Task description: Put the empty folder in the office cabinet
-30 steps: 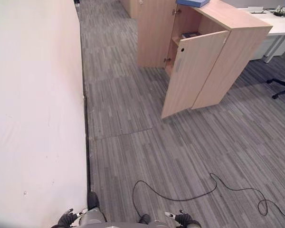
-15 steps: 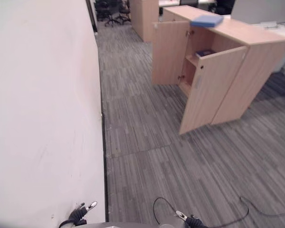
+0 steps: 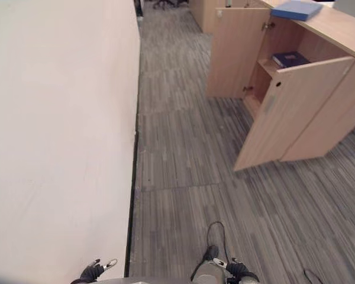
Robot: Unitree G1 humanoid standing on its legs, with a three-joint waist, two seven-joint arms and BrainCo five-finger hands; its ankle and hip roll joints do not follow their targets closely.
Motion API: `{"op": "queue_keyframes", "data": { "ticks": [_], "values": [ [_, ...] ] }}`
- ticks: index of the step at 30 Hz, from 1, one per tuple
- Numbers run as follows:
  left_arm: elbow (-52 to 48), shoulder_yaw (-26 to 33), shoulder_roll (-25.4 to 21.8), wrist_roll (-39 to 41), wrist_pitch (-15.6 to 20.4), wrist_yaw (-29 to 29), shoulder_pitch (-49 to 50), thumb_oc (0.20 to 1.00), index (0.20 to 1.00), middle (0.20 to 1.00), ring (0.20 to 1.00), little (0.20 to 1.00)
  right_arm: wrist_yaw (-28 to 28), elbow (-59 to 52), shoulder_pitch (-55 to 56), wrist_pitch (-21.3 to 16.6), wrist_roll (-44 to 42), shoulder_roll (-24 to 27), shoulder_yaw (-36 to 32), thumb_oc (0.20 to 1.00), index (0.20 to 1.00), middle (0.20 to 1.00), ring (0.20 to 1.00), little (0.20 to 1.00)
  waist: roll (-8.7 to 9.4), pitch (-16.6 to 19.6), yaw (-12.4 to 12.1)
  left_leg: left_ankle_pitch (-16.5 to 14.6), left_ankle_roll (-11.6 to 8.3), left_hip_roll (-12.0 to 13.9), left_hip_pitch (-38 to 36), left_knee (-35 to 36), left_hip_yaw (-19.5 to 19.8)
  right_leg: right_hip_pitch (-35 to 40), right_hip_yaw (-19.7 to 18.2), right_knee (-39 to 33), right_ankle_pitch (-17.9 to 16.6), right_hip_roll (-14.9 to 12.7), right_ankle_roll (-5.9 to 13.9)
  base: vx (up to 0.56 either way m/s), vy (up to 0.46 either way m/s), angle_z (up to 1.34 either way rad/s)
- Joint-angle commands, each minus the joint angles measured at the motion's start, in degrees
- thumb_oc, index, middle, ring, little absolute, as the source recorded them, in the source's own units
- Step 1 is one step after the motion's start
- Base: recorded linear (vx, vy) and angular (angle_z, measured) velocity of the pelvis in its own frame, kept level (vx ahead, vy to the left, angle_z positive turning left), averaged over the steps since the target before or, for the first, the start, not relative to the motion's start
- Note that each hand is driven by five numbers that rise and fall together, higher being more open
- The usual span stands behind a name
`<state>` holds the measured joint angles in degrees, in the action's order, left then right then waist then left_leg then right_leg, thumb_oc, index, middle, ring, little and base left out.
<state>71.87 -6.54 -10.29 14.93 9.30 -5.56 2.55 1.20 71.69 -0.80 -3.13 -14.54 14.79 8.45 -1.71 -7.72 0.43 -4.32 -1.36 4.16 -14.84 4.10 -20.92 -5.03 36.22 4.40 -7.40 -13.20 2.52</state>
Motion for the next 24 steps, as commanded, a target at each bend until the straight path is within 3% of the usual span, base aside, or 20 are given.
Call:
{"op": "queue_keyframes", "data": {
  "ticks": [1,6,7,9,10,12,14,16,17,18,20,21,23,24],
  "values": [
    [0.4,0.9,-2.8,-1.3,1.2,-0.1,-0.4,1.000,1.000,1.000,1.000,1.000,0.3,2.6,-0.7,0.3,0.7,-3.1,1.3,1.000,1.000,1.000,1.000,1.000,3.57,0.8,-0.3,-1.1,0.28,-6.3,4.2,0.9,0.0,2.8,1.2,-5.9,-5.7,-5.7,9.53,0.22,-0.131,0.06],
    [0.1,0.4,-2.6,-1.2,0.9,0.0,-0.8,1.000,1.000,1.000,1.000,1.000,0.3,1.6,-1.0,-0.2,-0.2,-2.7,1.4,1.000,1.000,1.000,1.000,1.000,3.37,1.7,0.6,-2.9,-0.85,-4.0,1.4,0.9,-1.1,3.1,0.7,-5.5,-3.1,-2.4,8.24,0.27,-0.187,-0.08],
    [-0.4,0.0,-2.6,-0.9,0.9,0.0,-1.2,1.000,1.000,1.000,1.000,1.000,0.2,1.7,-1.1,-0.4,-0.7,-2.5,1.5,1.000,1.000,1.000,1.000,1.000,3.39,2.2,1.0,-4.0,-2.14,-2.0,0.5,-1.4,-2.0,3.7,0.4,-5.5,-1.0,-0.3,7.04,0.34,-0.304,-0.04],
    [-0.4,-0.2,-2.7,-0.4,0.9,0.0,-1.6,1.000,1.000,1.000,1.000,1.000,0.3,1.9,-1.3,-0.7,-1.4,-2.4,1.6,1.000,1.000,1.000,1.000,1.000,3.99,2.2,0.9,-5.2,-4.25,1.1,1.8,-9.4,-3.0,5.1,0.3,-5.9,1.3,1.6,5.51,0.26,-0.300,-0.02],
    [-0.4,-0.2,-2.7,-0.4,0.9,0.1,-1.6,1.000,1.000,1.000,1.000,1.000,0.3,1.9,-1.3,-0.7,-1.4,-2.4,1.6,1.000,1.000,1.000,1.000,1.000,3.94,2.1,0.9,-5.5,-4.44,1.4,2.1,-10.2,-3.0,5.2,0.3,-6.0,1.4,1.8,5.36,0.16,-0.261,-0.11],
    [-0.6,0.0,-3.0,0.5,1.0,0.2,-1.5,1.000,1.000,1.000,1.000,1.000,0.3,2.1,-1.8,-1.0,-2.1,-2.3,2.2,1.000,1.000,1.000,1.000,1.000,4.51,1.6,0.2,-1.7,-7.33,7.0,5.9,-23.3,-3.2,8.2,0.0,-7.7,4.1,5.1,2.71,0.17,-0.323,-0.29],
    [-1.1,0.2,-3.2,1.1,1.1,0.0,-1.5,1.000,1.000,1.000,1.000,1.000,0.4,1.7,-2.2,-1.0,-2.1,-2.0,3.0,1.000,1.000,1.000,1.000,1.000,5.33,-0.1,-1.3,5.2,-9.88,10.7,10.5,-36.4,-2.2,11.4,-0.4,-8.4,6.4,7.3,0.11,0.19,-0.350,-0.32],
    [-1.1,0.0,-3.3,1.4,1.0,-0.1,-1.6,1.000,1.000,1.000,1.000,1.000,0.5,2.1,-2.4,-0.9,-1.8,-1.6,3.2,1.000,1.000,1.000,1.000,1.000,5.81,-1.2,-1.9,8.0,-10.83,14.0,13.2,-41.7,-2.4,13.6,-0.8,-9.1,8.4,9.4,-1.64,0.19,-0.246,-0.66],
    [-0.9,0.2,-3.3,1.6,1.0,-0.1,-1.1,1.000,1.000,1.000,1.000,1.000,0.7,2.2,-2.4,-1.0,-1.7,-1.4,3.3,1.000,1.000,1.000,1.000,1.000,6.23,-1.7,-2.3,6.1,-9.31,14.8,16.6,-39.7,-3.3,14.7,-2.2,-9.4,9.5,9.9,-2.08,0.14,-0.109,-0.72],
    [-0.9,0.2,-3.3,1.6,1.0,-0.1,-1.1,1.000,1.000,1.000,1.000,1.000,0.7,2.2,-2.4,-1.0,-1.7,-1.4,3.3,1.000,1.000,1.000,1.000,1.000,6.23,-1.7,-2.3,6.1,-9.31,14.8,16.6,-39.7,-3.3,14.7,-2.2,-9.4,9.5,9.9,-2.08,0.12,-0.054,-0.48],
    [-0.7,0.5,-3.5,1.7,1.0,0.0,-0.9,1.000,1.000,1.000,1.000,1.000,0.7,2.1,-2.5,-1.1,-1.6,-0.9,3.3,1.000,1.000,1.000,1.000,1.000,6.42,-1.8,-2.7,3.9,-7.34,13.7,20.1,-33.8,-3.3,14.5,-4.0,-9.4,9.8,9.7,-1.42,0.07,0.039,-0.14],
    [-0.4,0.8,-3.6,2.0,1.1,0.0,-0.6,1.000,1.000,1.000,1.000,1.000,0.6,2.1,-2.6,-1.2,-1.3,-0.7,3.4,1.000,1.000,1.000,1.000,1.000,6.49,-1.7,-2.9,4.1,-6.66,12.2,21.3,-27.5,-3.1,14.1,-4.8,-9.4,10.0,9.5,-0.70,0.12,0.104,-0.10],
    [-0.2,1.3,-3.7,2.5,1.2,-0.3,-0.7,1.000,1.000,1.000,1.000,1.000,0.6,2.2,-2.5,-1.3,-0.8,-0.5,3.4,1.000,1.000,1.000,1.000,1.000,5.52,-1.5,-3.4,10.3,-7.59,10.9,20.8,-12.1,-0.8,14.5,-6.3,-9.4,10.4,10.0,0.22,0.18,0.135,-0.10],
    [-0.1,1.4,-3.8,2.6,1.3,-0.5,-0.6,1.000,1.000,1.000,1.000,1.000,0.7,2.4,-2.5,-1.3,-0.5,-0.5,3.5,1.000,1.000,1.000,1.000,1.000,5.02,-1.4,-3.6,13.0,-8.04,11.4,20.9,-8.0,0.3,14.8,-6.9,-9.4,10.8,10.6,0.32,0.22,0.108,-0.27]
  ]
}}
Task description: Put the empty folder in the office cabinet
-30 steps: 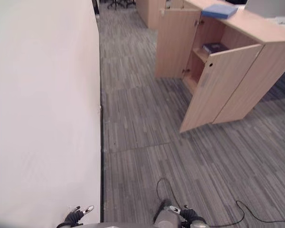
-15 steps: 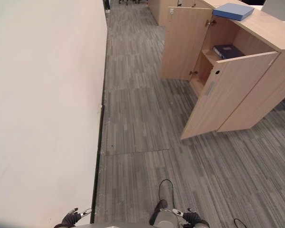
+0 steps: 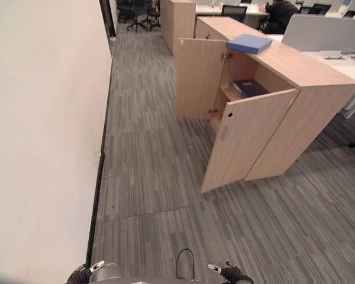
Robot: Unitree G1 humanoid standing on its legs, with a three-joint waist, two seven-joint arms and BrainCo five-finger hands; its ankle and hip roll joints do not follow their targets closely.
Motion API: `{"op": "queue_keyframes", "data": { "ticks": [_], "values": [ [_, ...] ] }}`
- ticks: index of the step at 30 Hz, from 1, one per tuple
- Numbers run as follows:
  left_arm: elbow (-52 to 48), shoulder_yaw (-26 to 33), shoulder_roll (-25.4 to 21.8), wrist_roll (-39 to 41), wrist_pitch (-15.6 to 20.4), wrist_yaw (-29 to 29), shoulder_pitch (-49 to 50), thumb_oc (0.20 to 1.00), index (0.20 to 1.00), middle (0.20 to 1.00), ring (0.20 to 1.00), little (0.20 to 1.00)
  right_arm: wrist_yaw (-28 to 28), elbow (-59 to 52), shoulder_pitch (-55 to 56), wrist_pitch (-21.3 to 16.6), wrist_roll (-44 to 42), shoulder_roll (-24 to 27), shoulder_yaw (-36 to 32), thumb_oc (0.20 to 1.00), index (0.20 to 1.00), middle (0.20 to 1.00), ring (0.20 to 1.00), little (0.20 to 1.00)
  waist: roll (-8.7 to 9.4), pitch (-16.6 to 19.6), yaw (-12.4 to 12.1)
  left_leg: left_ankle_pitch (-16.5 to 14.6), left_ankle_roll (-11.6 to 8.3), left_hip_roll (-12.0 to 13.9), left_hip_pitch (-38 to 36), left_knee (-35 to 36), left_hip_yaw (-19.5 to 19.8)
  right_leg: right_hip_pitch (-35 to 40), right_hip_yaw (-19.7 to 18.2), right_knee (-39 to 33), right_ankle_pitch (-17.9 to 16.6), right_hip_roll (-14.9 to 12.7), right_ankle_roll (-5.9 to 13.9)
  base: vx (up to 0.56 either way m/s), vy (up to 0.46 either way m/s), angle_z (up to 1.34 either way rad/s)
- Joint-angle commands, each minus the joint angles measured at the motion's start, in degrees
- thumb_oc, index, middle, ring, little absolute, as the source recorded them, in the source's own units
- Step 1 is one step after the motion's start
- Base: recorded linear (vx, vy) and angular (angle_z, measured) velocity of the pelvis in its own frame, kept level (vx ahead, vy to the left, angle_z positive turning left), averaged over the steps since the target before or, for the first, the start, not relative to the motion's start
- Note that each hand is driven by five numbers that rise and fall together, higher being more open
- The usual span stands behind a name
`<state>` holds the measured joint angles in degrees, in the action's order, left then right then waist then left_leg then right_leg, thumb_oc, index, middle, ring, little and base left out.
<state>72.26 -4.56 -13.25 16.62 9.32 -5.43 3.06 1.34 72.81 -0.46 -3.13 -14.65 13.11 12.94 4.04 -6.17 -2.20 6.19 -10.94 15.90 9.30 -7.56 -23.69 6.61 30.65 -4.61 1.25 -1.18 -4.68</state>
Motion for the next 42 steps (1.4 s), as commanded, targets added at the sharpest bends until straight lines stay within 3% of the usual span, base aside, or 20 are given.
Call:
{"op": "queue_keyframes", "data": {
  "ticks": [1,2,6,11,15,18,19,22,23,24,27,28,29,30,32,33,38,42],
  "values": [
    [-0.4,-0.4,-0.8,1.0,1.4,-0.7,-1.0,1.000,1.000,1.000,1.000,1.000,0.8,1.4,-2.9,-1.4,-0.3,1.3,-1.1,1.000,1.000,1.000,1.000,1.000,-0.90,-3.1,-1.1,4.1,1.34,0.3,-3.0,7.6,3.6,3.7,-1.7,-0.4,2.7,-1.1,7.56,0.31,0.104,-0.40],
    [-0.3,-0.2,-0.6,1.6,1.6,-0.9,-0.9,1.000,1.000,1.000,1.000,1.000,0.8,1.5,-2.8,-1.4,-0.2,1.3,-1.1,1.000,1.000,1.000,1.000,1.000,-1.05,-3.5,-1.1,5.8,1.12,1.7,-2.3,11.8,4.3,4.7,-2.6,-0.4,3.3,-0.6,7.73,0.23,0.072,-0.40],
    [0.4,0.6,-0.5,2.4,1.5,-0.7,-0.2,1.000,1.000,1.000,1.000,1.000,0.7,1.8,-2.2,-1.1,0.3,0.8,-1.0,1.000,1.000,1.000,1.000,1.000,-1.37,-3.4,-1.4,6.8,0.54,3.7,-2.0,12.6,3.2,6.7,-4.0,0.1,4.5,0.4,7.89,0.27,0.093,-0.23],
    [0.6,0.6,-0.4,2.0,1.1,-0.3,0.3,1.000,1.000,1.000,1.000,1.000,0.4,2.7,-2.1,-0.9,0.1,-0.1,-1.2,1.000,1.000,1.000,1.000,1.000,-1.72,-2.4,-2.0,8.6,0.40,3.0,-3.6,11.8,0.4,8.3,-4.7,1.6,6.3,0.3,7.69,0.26,0.173,-0.34],
    [0.1,0.1,-0.8,2.3,1.3,-0.4,-0.5,1.000,1.000,1.000,1.000,1.000,0.0,2.9,-2.3,-0.7,-0.1,-0.8,-1.2,1.000,1.000,1.000,1.000,1.000,-1.09,-1.9,-2.4,5.5,2.03,0.7,-1.6,6.6,-1.0,8.9,-3.6,4.9,7.8,-2.7,8.67,0.26,0.242,0.05],
    [-0.2,-0.5,-0.9,2.0,1.5,-0.3,-0.8,1.000,1.000,1.000,1.000,1.000,-0.2,2.7,-2.7,-0.7,0.1,-1.0,-1.4,1.000,1.000,1.000,1.000,1.000,-0.77,-1.0,-3.0,1.6,4.54,-2.7,-0.8,2.8,-1.7,8.0,-2.2,10.6,7.2,-7.6,10.98,0.33,0.408,0.07],
    [-0.4,-0.8,-1.2,1.8,1.4,-0.2,-0.9,1.000,1.000,1.000,1.000,1.000,-0.6,2.6,-3.1,-0.6,0.6,-0.8,-1.8,1.000,1.000,1.000,1.000,1.000,-1.21,-0.5,-3.2,-1.5,7.27,-6.3,-1.9,2.7,-2.3,5.5,-1.0,19.2,4.2,-13.1,13.05,0.41,0.643,0.03],
    [-0.3,-1.5,-1.8,0.5,1.1,0.1,-0.7,1.000,1.000,1.000,1.000,1.000,-0.9,2.0,-3.4,-0.7,1.2,-0.6,-1.9,1.000,1.000,1.000,1.000,1.000,-1.54,0.0,-2.0,-6.6,11.84,-13.2,-6.9,4.5,-3.2,1.6,-0.7,36.1,-7.4,-22.1,16.47,0.38,0.595,0.19],
    [-0.5,-1.7,-2.2,0.3,1.0,0.2,-0.9,1.000,1.000,1.000,1.000,1.000,-0.7,1.3,-3.5,-0.7,1.2,-0.6,-1.8,1.000,1.000,1.000,1.000,1.000,-1.82,-0.3,-1.4,-8.0,13.33,-15.3,-9.2,5.4,-2.7,-0.5,-1.4,41.4,-9.9,-24.2,17.11,0.41,0.578,0.79],
    [-1.2,-2.0,-2.4,-0.2,0.9,0.1,-1.2,1.000,1.000,1.000,1.000,1.000,-0.8,0.8,-3.6,-0.5,1.5,-0.6,-1.7,1.000,1.000,1.000,1.000,1.000,-2.73,-1.0,-0.6,-9.7,15.22,-18.1,-12.9,7.7,-1.2,-4.3,-2.7,48.0,-10.0,-26.9,17.35,0.37,0.470,0.80],
    [-1.7,-2.3,-2.2,-0.1,1.3,0.0,-1.5,1.000,1.000,1.000,1.000,1.000,-1.2,0.1,-4.1,-0.6,2.4,-0.4,-0.5,1.000,1.000,1.000,1.000,1.000,-4.27,-2.0,0.3,-9.3,14.86,-18.7,-15.7,10.5,1.4,-8.4,-1.6,43.1,-3.6,-23.6,14.98,0.24,0.159,0.38],
    [-1.7,-2.5,-2.0,-0.2,1.4,0.0,-1.8,1.000,1.000,1.000,1.000,1.000,-1.1,0.1,-4.4,-0.8,2.6,-0.3,-0.3,1.000,1.000,1.000,1.000,1.000,-4.84,-2.5,0.6,-8.7,14.33,-18.3,-16.2,11.2,2.1,-9.3,-1.0,39.3,-2.3,-21.1,14.14,0.19,-0.055,0.29],
    [-1.6,-2.9,-1.6,-0.5,1.4,0.1,-1.9,1.000,1.000,1.000,1.000,1.000,-0.9,0.1,-4.8,-0.9,2.3,-0.3,-0.4,1.000,1.000,1.000,1.000,1.000,-4.79,-2.7,1.0,-8.6,13.35,-18.5,-16.8,12.2,3.4,-11.7,-1.2,30.2,-1.2,-17.3,13.55,0.14,-0.071,0.41],
    [-1.6,-2.9,-1.6,-0.5,1.4,0.1,-1.9,1.000,1.000,1.000,1.000,1.000,-0.9,0.1,-4.8,-0.9,2.3,-0.3,-0.4,1.000,1.000,1.000,1.000,1.000,-5.04,-2.7,1.0,-8.5,13.21,-18.2,-16.8,12.2,3.5,-11.3,-0.9,29.4,-1.6,-16.8,13.39,0.16,-0.093,0.52],
    [-1.1,-3.2,-1.0,-0.9,1.2,0.6,-2.2,1.000,1.000,1.000,1.000,1.000,-0.9,0.1,-5.2,-0.7,1.9,-0.2,-0.6,1.000,1.000,1.000,1.000,1.000,-4.45,-2.5,1.3,-9.1,12.08,-18.5,-17.5,12.6,4.6,-13.2,-0.5,17.4,-3.7,-14.5,13.86,0.23,-0.117,0.58],
    [-0.5,-3.1,-0.8,-1.7,0.9,1.1,-2.2,1.000,1.000,1.000,1.000,1.000,-0.9,0.0,-5.2,-0.5,1.8,-0.1,-1.1,1.000,1.000,1.000,1.000,1.000,-4.00,-2.3,1.3,-9.9,11.20,-18.5,-18.2,12.6,4.8,-13.6,1.9,8.4,-8.2,-14.3,15.24,0.25,-0.113,0.45],
    [1.0,-2.7,-0.4,-3.5,0.4,2.0,-1.7,1.000,1.000,1.000,1.000,1.000,-1.2,0.1,-4.4,0.0,2.1,-0.2,-1.6,1.000,1.000,1.000,1.000,1.000,-3.71,-2.1,1.9,-11.1,10.87,-18.8,-19.9,12.6,5.0,-14.4,2.5,2.6,-11.2,-14.4,16.12,0.25,-0.065,0.32],
    [2.0,-2.7,-0.3,-5.1,0.0,2.3,-0.9,1.000,1.000,1.000,1.000,1.000,-1.4,1.2,-2.2,0.4,2.0,0.1,-2.5,1.000,1.000,1.000,1.000,1.000,-2.90,-0.9,3.2,-15.1,10.32,-19.1,-23.6,11.7,5.8,-12.6,2.8,1.6,-11.9,-12.7,15.79,0.47,-0.141,0.08]
  ]
}}
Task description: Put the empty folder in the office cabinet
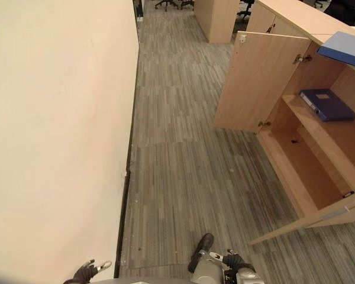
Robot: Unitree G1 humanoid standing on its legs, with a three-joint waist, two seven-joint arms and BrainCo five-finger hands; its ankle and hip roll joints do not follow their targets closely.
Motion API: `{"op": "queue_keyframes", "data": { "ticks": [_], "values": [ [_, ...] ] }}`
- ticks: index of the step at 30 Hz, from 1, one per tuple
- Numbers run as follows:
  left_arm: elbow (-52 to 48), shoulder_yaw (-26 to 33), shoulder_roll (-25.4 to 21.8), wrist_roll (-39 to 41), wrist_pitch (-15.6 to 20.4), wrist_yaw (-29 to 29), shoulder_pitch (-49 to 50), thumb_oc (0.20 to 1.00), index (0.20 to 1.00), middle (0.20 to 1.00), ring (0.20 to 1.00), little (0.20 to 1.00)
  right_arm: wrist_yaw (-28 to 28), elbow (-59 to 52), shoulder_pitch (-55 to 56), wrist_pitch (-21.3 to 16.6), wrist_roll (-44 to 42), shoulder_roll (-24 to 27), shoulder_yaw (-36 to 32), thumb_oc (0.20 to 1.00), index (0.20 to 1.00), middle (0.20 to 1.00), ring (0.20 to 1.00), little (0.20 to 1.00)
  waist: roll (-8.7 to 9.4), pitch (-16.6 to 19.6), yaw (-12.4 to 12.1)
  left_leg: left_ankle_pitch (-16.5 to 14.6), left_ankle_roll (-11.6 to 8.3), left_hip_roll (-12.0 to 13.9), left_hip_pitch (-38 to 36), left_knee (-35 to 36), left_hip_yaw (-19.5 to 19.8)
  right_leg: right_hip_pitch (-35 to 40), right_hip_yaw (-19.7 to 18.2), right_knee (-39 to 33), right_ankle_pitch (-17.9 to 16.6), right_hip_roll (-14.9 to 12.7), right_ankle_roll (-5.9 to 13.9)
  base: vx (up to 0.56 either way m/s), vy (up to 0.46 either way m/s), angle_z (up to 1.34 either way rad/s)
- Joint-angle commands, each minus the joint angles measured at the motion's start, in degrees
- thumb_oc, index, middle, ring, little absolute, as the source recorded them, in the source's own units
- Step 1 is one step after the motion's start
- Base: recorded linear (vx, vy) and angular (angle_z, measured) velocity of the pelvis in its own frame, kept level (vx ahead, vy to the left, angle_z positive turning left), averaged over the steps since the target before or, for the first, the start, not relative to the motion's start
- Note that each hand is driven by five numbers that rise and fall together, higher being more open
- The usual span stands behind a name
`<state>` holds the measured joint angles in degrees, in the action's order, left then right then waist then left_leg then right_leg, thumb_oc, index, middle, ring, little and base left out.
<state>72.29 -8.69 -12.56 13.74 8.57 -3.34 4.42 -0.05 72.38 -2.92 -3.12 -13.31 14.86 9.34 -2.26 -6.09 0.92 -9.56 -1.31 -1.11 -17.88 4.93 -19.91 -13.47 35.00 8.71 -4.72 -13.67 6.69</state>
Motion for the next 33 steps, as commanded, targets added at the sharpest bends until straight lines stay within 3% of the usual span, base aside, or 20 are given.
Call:
{"op": "queue_keyframes", "data": {
  "ticks": [1,3,4,5,6,7,8,10,11,13,14,18,22,24,28,30,33],
  "values": [
    [1.9,1.3,-1.0,-2.1,0.7,0.1,-2.5,1.000,1.000,1.000,1.000,1.000,0.0,1.8,0.4,0.3,0.2,-1.5,0.7,1.000,1.000,1.000,1.000,1.000,3.44,-0.7,0.4,-0.4,0.36,-1.6,3.4,-2.2,2.3,7.8,-1.8,-11.4,-5.7,0.4,4.25,0.27,-0.143,0.25],
    [1.5,0.7,-1.1,-2.0,0.7,0.2,-3.1,1.000,1.000,1.000,1.000,1.000,0.2,2.2,0.7,0.2,-0.8,-1.1,0.2,1.000,1.000,1.000,1.000,1.000,3.80,-0.6,0.9,-2.9,-1.50,0.8,4.1,-8.6,1.5,9.3,-0.6,-11.0,-4.6,1.4,3.41,0.35,-0.235,0.15],
    [1.3,0.4,-1.2,-1.9,0.7,0.0,-3.4,1.000,1.000,1.000,1.000,1.000,0.4,2.4,0.7,0.0,-1.8,-0.9,-0.1,1.000,1.000,1.000,1.000,1.000,3.92,-0.6,1.0,-2.6,-3.09,2.8,5.1,-12.8,0.5,10.3,0.4,-11.1,-3.9,2.2,2.71,0.39,-0.393,0.09],
    [0.5,0.1,-1.5,-1.0,1.0,-0.2,-4.0,1.000,1.000,1.000,1.000,1.000,0.9,1.9,0.4,-0.4,-2.7,-0.6,0.2,1.000,1.000,1.000,1.000,1.000,4.72,-0.7,0.9,0.8,-6.53,7.6,8.1,-23.7,-2.2,13.3,2.5,-12.4,-2.6,3.7,1.12,0.29,-0.331,0.14],
    [0.5,0.1,-1.6,-0.9,1.0,-0.2,-4.0,1.000,1.000,1.000,1.000,1.000,0.9,2.0,0.4,-0.4,-2.7,-0.7,0.2,1.000,1.000,1.000,1.000,1.000,4.60,-0.8,1.0,0.4,-6.77,8.1,8.5,-24.5,-2.0,13.5,2.7,-12.6,-2.6,4.0,0.94,0.30,-0.424,0.09],
    [-0.7,0.0,-1.9,-0.4,1.3,-0.7,-4.4,1.000,1.000,1.000,1.000,1.000,1.5,2.2,0.2,-0.4,-2.9,-0.3,0.6,1.000,1.000,1.000,1.000,1.000,5.54,-1.2,1.0,5.6,-8.76,14.2,10.9,-31.8,-6.7,16.1,3.2,-13.7,0.2,5.9,-0.95,0.14,-0.263,-0.09],
    [-1.0,0.0,-2.0,-0.1,1.3,-0.7,-4.3,1.000,1.000,1.000,1.000,1.000,1.7,2.3,0.0,-0.4,-2.9,-0.2,0.8,1.000,1.000,1.000,1.000,1.000,5.57,-1.4,0.6,6.3,-8.82,16.2,11.4,-33.2,-8.4,16.9,2.7,-13.7,1.8,7.0,-1.95,0.18,-0.291,-0.21],
    [-1.2,0.1,-2.0,0.0,1.2,-0.7,-4.3,1.000,1.000,1.000,1.000,1.000,1.8,2.3,-0.1,-0.5,-2.9,-0.1,1.0,1.000,1.000,1.000,1.000,1.000,5.61,-1.7,0.1,5.8,-8.46,16.9,12.6,-33.6,-9.0,17.3,1.9,-13.7,3.2,7.5,-2.63,0.10,-0.090,-0.28],
    [-1.0,0.3,-1.9,0.6,1.3,-0.8,-4.2,1.000,1.000,1.000,1.000,1.000,1.7,1.8,-0.7,-0.7,-2.7,0.4,1.3,1.000,1.000,1.000,1.000,1.000,6.27,-1.8,-0.6,2.3,-6.42,16.9,16.8,-31.4,-8.5,17.8,0.5,-13.7,4.6,7.5,-2.79,0.09,-0.024,-0.39],
    [-0.9,0.6,-2.0,0.8,1.3,-0.8,-4.1,1.000,1.000,1.000,1.000,1.000,1.8,1.6,-0.9,-0.7,-2.3,0.6,1.4,1.000,1.000,1.000,1.000,1.000,6.39,-1.8,-0.8,1.7,-5.68,16.5,18.4,-29.4,-7.7,17.8,-0.3,-13.7,5.0,7.7,-2.82,0.10,0.003,-0.36],
    [-0.8,0.8,-2.1,0.9,1.5,-0.9,-4.0,1.000,1.000,1.000,1.000,1.000,1.9,1.5,-0.9,-0.8,-2.1,0.6,1.5,1.000,1.000,1.000,1.000,1.000,6.56,-1.9,-1.2,2.7,-5.48,16.5,20.5,-27.4,-6.7,18.0,-1.2,-13.7,5.5,8.0,-2.77,0.12,0.002,-0.22],
    [-0.6,1.4,-2.6,1.1,2.0,-1.4,-3.5,1.000,1.000,1.000,1.000,1.000,1.7,1.2,-1.2,-1.0,-0.9,0.4,2.7,1.000,1.000,1.000,1.000,1.000,6.00,-2.5,-2.7,15.0,-7.35,17.7,23.0,-11.2,-0.7,20.0,-5.9,-13.7,7.0,10.3,-2.72,0.19,0.042,-0.49],
    [-0.4,2.1,-2.6,2.3,2.3,-1.9,-2.9,1.000,1.000,1.000,1.000,1.000,1.8,1.4,-0.4,-1.1,-0.5,0.2,2.7,1.000,1.000,1.000,1.000,1.000,5.24,-3.2,-3.2,20.2,-8.17,21.0,23.0,-1.0,2.9,22.9,-9.7,-13.4,8.8,11.6,-2.82,0.24,0.097,-0.62],
    [-0.3,2.9,-2.2,3.8,2.5,-2.1,-2.3,1.000,1.000,1.000,1.000,1.000,1.7,1.9,0.5,-0.9,-0.2,0.3,2.4,1.000,1.000,1.000,1.000,1.000,4.65,-3.3,-3.4,21.9,-9.08,23.0,23.3,-0.2,5.0,24.0,-11.7,-11.7,10.4,11.6,-2.84,0.28,0.163,-0.81],
    [0.0,3.2,-2.0,4.6,2.4,-2.0,-1.9,1.000,1.000,1.000,1.000,1.000,1.7,2.3,1.2,-0.8,-0.3,0.6,1.8,1.000,1.000,1.000,1.000,1.000,3.85,-2.9,-4.2,24.1,-9.57,24.3,24.1,0.0,9.4,24.7,-14.0,-9.9,12.0,12.0,-3.32,0.22,0.204,-0.53],
    [0.5,2.9,-2.0,5.1,2.3,-2.0,-2.4,1.000,1.000,1.000,1.000,1.000,1.5,2.6,1.6,-0.7,-0.8,0.6,1.1,1.000,1.000,1.000,1.000,1.000,3.13,-2.7,-4.5,23.6,-9.93,23.6,24.6,-1.5,14.6,25.8,-15.8,-7.7,14.3,11.9,-3.01,0.38,0.368,-0.80],
    [0.7,2.4,-2.1,4.8,2.2,-1.8,-2.6,1.000,1.000,1.000,1.000,1.000,1.6,2.7,1.8,-0.7,-0.9,0.6,0.5,1.000,1.000,1.000,1.000,1.000,2.62,-2.1,-4.2,22.1,-10.09,22.2,25.2,-2.8,15.7,25.9,-16.2,-5.5,15.5,10.8,-2.46,0.25,0.343,-0.48]
  ]
}}
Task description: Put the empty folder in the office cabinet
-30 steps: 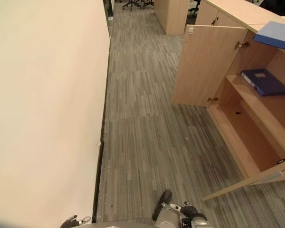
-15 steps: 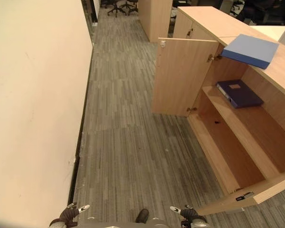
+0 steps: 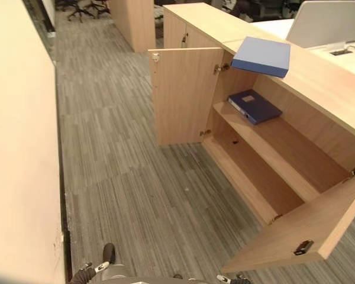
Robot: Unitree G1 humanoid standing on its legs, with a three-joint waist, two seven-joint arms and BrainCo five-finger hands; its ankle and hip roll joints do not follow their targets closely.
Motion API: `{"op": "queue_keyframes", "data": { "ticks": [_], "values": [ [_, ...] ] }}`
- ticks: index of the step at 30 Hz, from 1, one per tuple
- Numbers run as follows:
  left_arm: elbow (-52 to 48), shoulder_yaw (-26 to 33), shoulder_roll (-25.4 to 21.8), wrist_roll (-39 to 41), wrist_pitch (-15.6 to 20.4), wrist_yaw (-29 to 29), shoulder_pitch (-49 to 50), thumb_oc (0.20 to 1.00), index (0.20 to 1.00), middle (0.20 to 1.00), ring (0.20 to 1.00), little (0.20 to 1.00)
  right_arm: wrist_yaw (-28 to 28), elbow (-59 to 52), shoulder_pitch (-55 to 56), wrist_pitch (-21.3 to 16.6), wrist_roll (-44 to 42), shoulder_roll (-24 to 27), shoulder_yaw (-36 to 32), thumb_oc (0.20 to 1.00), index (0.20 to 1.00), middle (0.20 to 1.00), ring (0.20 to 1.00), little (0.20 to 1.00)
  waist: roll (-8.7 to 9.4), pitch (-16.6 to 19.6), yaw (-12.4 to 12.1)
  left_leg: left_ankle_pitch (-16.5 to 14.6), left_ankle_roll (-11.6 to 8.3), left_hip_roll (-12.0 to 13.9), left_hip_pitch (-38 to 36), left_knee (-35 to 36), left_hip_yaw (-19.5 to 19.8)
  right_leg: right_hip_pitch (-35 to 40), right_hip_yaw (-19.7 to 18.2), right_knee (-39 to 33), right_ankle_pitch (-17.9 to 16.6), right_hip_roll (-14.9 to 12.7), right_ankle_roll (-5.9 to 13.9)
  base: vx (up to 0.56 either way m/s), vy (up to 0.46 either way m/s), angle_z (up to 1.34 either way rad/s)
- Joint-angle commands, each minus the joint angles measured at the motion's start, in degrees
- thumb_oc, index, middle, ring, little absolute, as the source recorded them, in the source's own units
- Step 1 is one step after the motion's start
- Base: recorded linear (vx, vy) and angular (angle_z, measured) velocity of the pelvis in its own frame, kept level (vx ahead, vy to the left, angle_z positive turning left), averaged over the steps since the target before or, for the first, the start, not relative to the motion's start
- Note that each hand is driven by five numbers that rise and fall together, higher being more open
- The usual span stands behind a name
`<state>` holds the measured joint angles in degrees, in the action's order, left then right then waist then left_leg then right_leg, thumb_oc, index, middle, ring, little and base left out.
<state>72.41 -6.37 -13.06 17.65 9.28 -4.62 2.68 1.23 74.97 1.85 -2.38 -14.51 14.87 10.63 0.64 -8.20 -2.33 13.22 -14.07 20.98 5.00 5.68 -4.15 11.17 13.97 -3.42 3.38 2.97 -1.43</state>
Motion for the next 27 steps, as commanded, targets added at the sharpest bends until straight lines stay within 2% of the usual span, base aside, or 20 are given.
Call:
{"op": "queue_keyframes", "data": {
  "ticks": [1,2,3,4,5,6,9,10,13,15,16,17,18,19,20,21,22,23,24,27],
  "values": [
    [0.2,-0.7,-2.0,0.6,1.5,-0.6,-1.9,1.000,1.000,1.000,1.000,1.000,0.2,0.0,-3.3,-1.4,-0.4,0.3,-1.4,1.000,1.000,1.000,1.000,1.000,-0.28,0.2,-0.5,-2.5,3.15,-1.8,3.1,-5.8,-1.1,1.1,5.4,8.1,7.3,-8.1,6.73,0.28,0.445,-0.23],
    [0.2,-0.7,-2.0,0.6,1.5,-0.6,-1.9,1.000,1.000,1.000,1.000,1.000,0.2,0.0,-3.3,-1.4,-0.4,0.3,-1.4,1.000,1.000,1.000,1.000,1.000,-0.22,0.2,-0.6,-2.6,3.19,-1.9,3.2,-5.9,-1.2,1.0,5.3,8.1,7.3,-8.1,6.77,0.34,0.616,-0.17],
    [-0.5,-1.8,-2.3,0.0,1.7,-0.6,-2.8,1.000,1.000,1.000,1.000,1.000,0.1,-0.4,-3.3,-1.3,-0.8,0.1,-2.1,1.000,1.000,1.000,1.000,1.000,0.30,0.3,-0.3,-5.3,4.97,-5.1,3.7,-9.1,-3.1,-0.8,5.3,12.3,5.2,-12.4,9.07,0.18,0.337,-0.14],
    [-0.5,-1.8,-2.3,0.0,1.7,-0.6,-2.8,1.000,1.000,1.000,1.000,1.000,0.1,-0.4,-3.3,-1.3,-0.8,0.1,-2.1,1.000,1.000,1.000,1.000,1.000,0.27,0.4,-0.3,-5.3,4.99,-5.1,3.8,-9.1,-3.0,-0.9,5.3,12.3,5.1,-12.4,9.07,0.33,0.672,-0.26],
    [-1.5,-2.5,-2.8,-0.3,1.8,-0.6,-3.5,1.000,1.000,1.000,1.000,1.000,-0.1,-0.6,-4.0,-1.2,-0.8,0.0,-2.2,1.000,1.000,1.000,1.000,1.000,0.44,0.7,0.1,-7.9,7.85,-8.2,3.6,-10.7,-5.5,-4.6,4.6,18.8,2.3,-16.5,10.63,0.24,0.517,-0.27],
    [-1.9,-2.9,-2.9,-0.6,1.8,-0.5,-3.8,1.000,1.000,1.000,1.000,1.000,-0.2,-0.5,-4.3,-1.2,-0.6,0.1,-2.3,1.000,1.000,1.000,1.000,1.000,0.44,0.8,0.2,-9.2,9.28,-9.9,3.3,-11.2,-6.6,-6.0,4.5,22.2,0.8,-18.3,11.23,0.33,0.678,-0.36],
    [-1.9,-4.0,-3.2,-2.1,1.5,0.1,-3.8,1.000,1.000,1.000,1.000,1.000,-0.6,-0.3,-4.8,-1.1,-0.1,0.0,-2.1,1.000,1.000,1.000,1.000,1.000,0.51,1.3,0.7,-13.2,12.96,-15.7,1.1,-11.5,-9.0,-8.5,4.0,32.6,-4.1,-22.9,12.45,0.29,0.462,-0.21],
    [-1.9,-4.0,-3.2,-2.1,1.5,0.1,-3.8,1.000,1.000,1.000,1.000,1.000,-0.6,-0.3,-4.8,-1.1,-0.1,0.0,-2.1,1.000,1.000,1.000,1.000,1.000,0.63,1.3,0.7,-13.2,13.03,-15.8,1.1,-11.5,-9.1,-8.6,3.9,32.8,-4.0,-23.1,12.55,0.27,0.383,-0.06],
    [-2.1,-4.1,-3.5,-3.6,1.0,0.5,-2.8,1.000,1.000,1.000,1.000,1.000,-0.7,-1.1,-4.7,-1.3,0.5,0.1,-1.9,1.000,1.000,1.000,1.000,1.000,0.11,1.4,0.5,-16.4,17.25,-21.5,-3.9,-9.1,-10.8,-10.7,7.3,44.4,-9.9,-28.8,13.54,0.30,0.496,-0.08],
    [-1.7,-3.8,-3.9,-4.8,0.2,0.9,-2.3,1.000,1.000,1.000,1.000,1.000,-1.0,-2.4,-4.8,-1.2,1.4,-0.1,-1.3,1.000,1.000,1.000,1.000,1.000,-0.45,0.7,0.9,-18.1,18.93,-24.4,-9.7,-4.9,-11.7,-13.3,11.1,50.2,-11.4,-32.8,14.07,0.40,0.525,-0.19],
    [-1.3,-3.4,-3.8,-4.5,0.4,0.8,-2.3,1.000,1.000,1.000,1.000,1.000,-1.3,-3.1,-5.2,-1.2,2.2,0.1,-0.8,1.000,1.000,1.000,1.000,1.000,-1.10,-0.2,1.1,-18.0,18.43,-24.8,-11.8,-3.0,-11.5,-15.0,15.0,46.4,-8.3,-31.0,13.45,0.29,0.312,0.05],
    [-1.3,-3.4,-3.7,-4.5,0.4,0.8,-2.3,1.000,1.000,1.000,1.000,1.000,-1.3,-3.1,-5.2,-1.1,2.3,0.2,-0.8,1.000,1.000,1.000,1.000,1.000,-1.23,-0.2,1.2,-18.0,18.34,-24.7,-11.9,-2.9,-11.4,-14.7,15.2,46.2,-8.3,-30.8,13.37,0.22,0.140,0.07],
    [-1.2,-3.2,-3.5,-4.4,0.7,0.8,-2.4,1.000,1.000,1.000,1.000,1.000,-1.4,-3.1,-5.8,-1.0,2.6,0.2,-1.0,1.000,1.000,1.000,1.000,1.000,-1.42,-0.6,1.1,-18.0,17.65,-24.9,-12.8,-2.4,-11.6,-15.6,19.8,40.0,-6.9,-29.1,13.33,0.09,0.018,-0.06],
    [-1.2,-3.2,-3.5,-4.4,0.7,0.8,-2.4,1.000,1.000,1.000,1.000,1.000,-1.4,-3.1,-5.8,-1.0,2.6,0.2,-1.0,1.000,1.000,1.000,1.000,1.000,-1.71,-0.7,1.3,-18.0,17.51,-24.5,-12.9,-2.3,-11.4,-15.0,20.3,39.4,-7.0,-28.6,13.15,0.14,0.042,-0.10],
    [-1.0,-3.2,-3.3,-4.4,0.7,0.8,-2.3,1.000,1.000,1.000,1.000,1.000,-1.3,-3.0,-6.2,-0.9,2.9,0.3,-1.0,1.000,1.000,1.000,1.000,1.000,-1.70,-0.8,1.3,-18.0,17.09,-24.7,-13.5,-1.9,-11.5,-16.3,22.3,35.7,-6.8,-27.6,12.96,0.13,-0.058,-0.05],
    [-0.5,-2.9,-3.2,-4.8,0.6,1.3,-2.1,1.000,1.000,1.000,1.000,1.000,-1.2,-2.9,-6.6,-1.0,3.1,0.5,-1.1,1.000,1.000,1.000,1.000,1.000,-1.65,-0.8,0.9,-17.6,15.71,-24.0,-13.9,-1.1,-11.9,-16.5,27.3,23.9,-8.4,-24.6,13.28,0.17,-0.071,-0.08],
    [-0.3,-2.8,-3.1,-5.0,0.6,1.4,-2.1,1.000,1.000,1.000,1.000,1.000,-1.3,-3.0,-6.8,-0.9,3.3,0.5,-0.9,1.000,1.000,1.000,1.000,1.000,-1.23,-0.8,0.6,-17.5,15.15,-24.0,-13.9,-0.9,-12.8,-16.7,30.1,19.8,-9.5,-24.5,13.51,0.12,-0.098,-0.10],
    [-0.3,-2.8,-3.1,-5.0,0.6,1.4,-2.1,1.000,1.000,1.000,1.000,1.000,-1.2,-3.0,-6.8,-0.9,3.3,0.5,-0.9,1.000,1.000,1.000,1.000,1.000,-1.39,-0.7,0.6,-17.3,15.02,-23.7,-13.8,-0.9,-12.7,-16.3,30.5,18.6,-10.0,-23.8,13.34,0.13,-0.112,-0.10],
    [0.0,-2.1,-3.0,-5.4,0.5,1.6,-2.0,1.000,1.000,1.000,1.000,1.000,-1.0,-3.0,-6.7,-0.8,3.6,0.4,-0.8,1.000,1.000,1.000,1.000,1.000,-0.58,-0.4,-0.1,-17.3,14.10,-23.6,-13.6,-0.8,-14.1,-16.1,34.6,10.4,-11.0,-22.7,13.38,0.15,-0.132,0.03],
    [0.3,-0.9,-3.1,-6.0,0.2,1.9,-1.6,1.000,1.000,1.000,1.000,1.000,-0.9,-2.4,-6.2,-0.4,3.9,0.2,-0.6,1.000,1.000,1.000,1.000,1.000,0.06,0.1,-0.4,-17.9,13.55,-23.3,-13.5,-1.4,-15.7,-16.5,36.6,4.0,-12.6,-21.8,13.25,0.21,-0.107,0.21]
  ]
}}
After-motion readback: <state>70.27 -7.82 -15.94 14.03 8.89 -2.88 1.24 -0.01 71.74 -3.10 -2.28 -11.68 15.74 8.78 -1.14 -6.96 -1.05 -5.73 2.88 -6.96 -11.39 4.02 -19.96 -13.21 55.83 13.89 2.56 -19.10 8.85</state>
